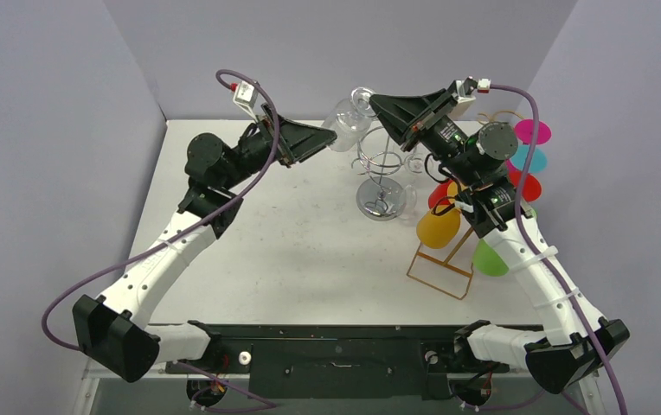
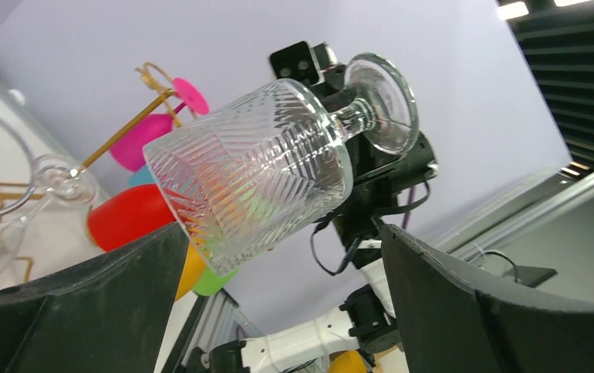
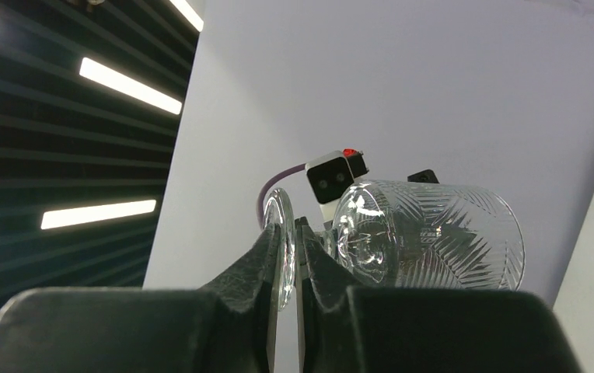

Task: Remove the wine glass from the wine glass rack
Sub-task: Place the wine glass at the center of the board.

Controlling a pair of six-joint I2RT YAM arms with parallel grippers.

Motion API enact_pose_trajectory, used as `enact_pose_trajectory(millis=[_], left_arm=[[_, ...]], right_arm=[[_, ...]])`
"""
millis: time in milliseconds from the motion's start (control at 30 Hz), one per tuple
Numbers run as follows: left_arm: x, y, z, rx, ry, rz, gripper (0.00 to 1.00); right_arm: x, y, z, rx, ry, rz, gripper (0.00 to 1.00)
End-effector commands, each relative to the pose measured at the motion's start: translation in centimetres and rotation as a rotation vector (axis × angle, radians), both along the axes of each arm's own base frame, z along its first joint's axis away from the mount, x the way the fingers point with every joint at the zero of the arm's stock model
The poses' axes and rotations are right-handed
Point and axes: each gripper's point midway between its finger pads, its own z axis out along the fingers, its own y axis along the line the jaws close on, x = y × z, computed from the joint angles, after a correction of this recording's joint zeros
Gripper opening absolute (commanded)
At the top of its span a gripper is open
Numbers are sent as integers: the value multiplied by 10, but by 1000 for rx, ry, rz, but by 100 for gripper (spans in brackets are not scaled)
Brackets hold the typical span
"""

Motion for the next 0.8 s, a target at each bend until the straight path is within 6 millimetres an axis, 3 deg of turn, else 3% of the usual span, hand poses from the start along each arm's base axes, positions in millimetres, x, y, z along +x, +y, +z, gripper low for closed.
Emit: enact_pose_trajectory(millis=[0,267,533,767], left_arm=[[-23,5,45,-159,-139,-94,91],[-48,14,89,-323,-224,-178,83],[-63,20,115,-408,-288,-198,57],[-66,12,122,-398,-289,-195,33]], right_arm=[[-19,-5,48,182,-121,60,0],[-19,-6,52,289,-92,114,0],[-20,-8,54,316,-91,119,0],[-21,-8,46,287,-85,103,0]])
